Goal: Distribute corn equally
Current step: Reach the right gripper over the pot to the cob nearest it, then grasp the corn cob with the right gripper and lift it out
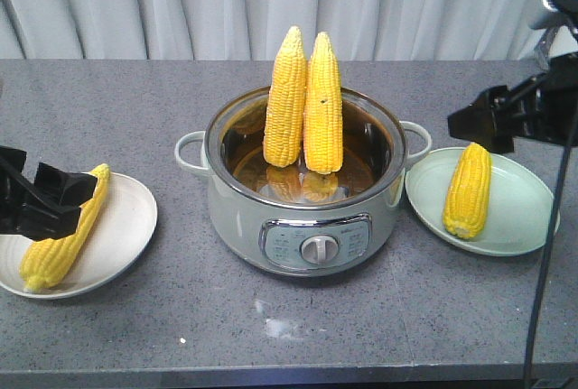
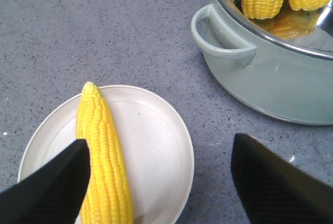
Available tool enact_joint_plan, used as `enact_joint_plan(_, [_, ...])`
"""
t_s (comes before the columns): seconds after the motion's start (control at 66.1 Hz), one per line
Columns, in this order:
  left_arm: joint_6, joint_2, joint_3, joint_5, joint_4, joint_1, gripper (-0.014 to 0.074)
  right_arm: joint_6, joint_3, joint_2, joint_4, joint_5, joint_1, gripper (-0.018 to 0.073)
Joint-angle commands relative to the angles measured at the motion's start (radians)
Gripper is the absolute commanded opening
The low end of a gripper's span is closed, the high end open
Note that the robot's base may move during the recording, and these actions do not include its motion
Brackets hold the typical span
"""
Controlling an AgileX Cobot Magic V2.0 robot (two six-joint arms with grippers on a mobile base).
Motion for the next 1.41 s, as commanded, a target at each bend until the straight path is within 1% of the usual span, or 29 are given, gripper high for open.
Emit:
enact_joint_plan(0.0, [0.000,-0.017,-0.025,-0.063,0.001,-0.005,0.0544,-0.083,-0.074,0.029,0.086,-0.051,-0.004,0.0580])
enact_joint_plan(0.227, [0.000,-0.017,-0.025,-0.063,0.001,-0.005,0.0544,-0.238,-0.206,0.161,0.204,0.000,-0.004,0.0580])
enact_joint_plan(0.484, [0.000,-0.017,-0.025,-0.062,0.001,-0.005,0.0544,-0.338,-0.391,0.324,0.291,0.094,0.001,0.0580])
enact_joint_plan(0.62, [0.000,-0.017,-0.025,-0.062,0.001,-0.005,0.0544,-0.370,-0.504,0.411,0.286,0.132,0.045,0.0580])
enact_joint_plan(0.817, [0.000,-0.017,-0.025,-0.062,0.001,-0.005,0.0544,-0.374,-0.651,0.537,0.261,0.146,0.106,0.0580])
enact_joint_plan(0.999, [0.000,-0.017,-0.025,-0.062,0.001,-0.005,0.0544,-0.376,-0.762,0.635,0.257,0.175,0.150,0.0580])
enact_joint_plan(1.105, [0.000,-0.017,-0.025,-0.062,0.001,-0.005,0.0544,-0.394,-0.809,0.686,0.254,0.177,0.175,0.0575])
enact_joint_plan(1.286, [0.000,-0.017,-0.025,-0.062,0.001,-0.005,0.0544,-0.404,-0.851,0.744,0.254,0.150,0.185,0.0526])
enact_joint_plan(1.392, [0.000,-0.017,-0.025,-0.062,0.001,-0.005,0.0544,-0.407,-0.851,0.749,0.253,0.144,0.185,0.0461])
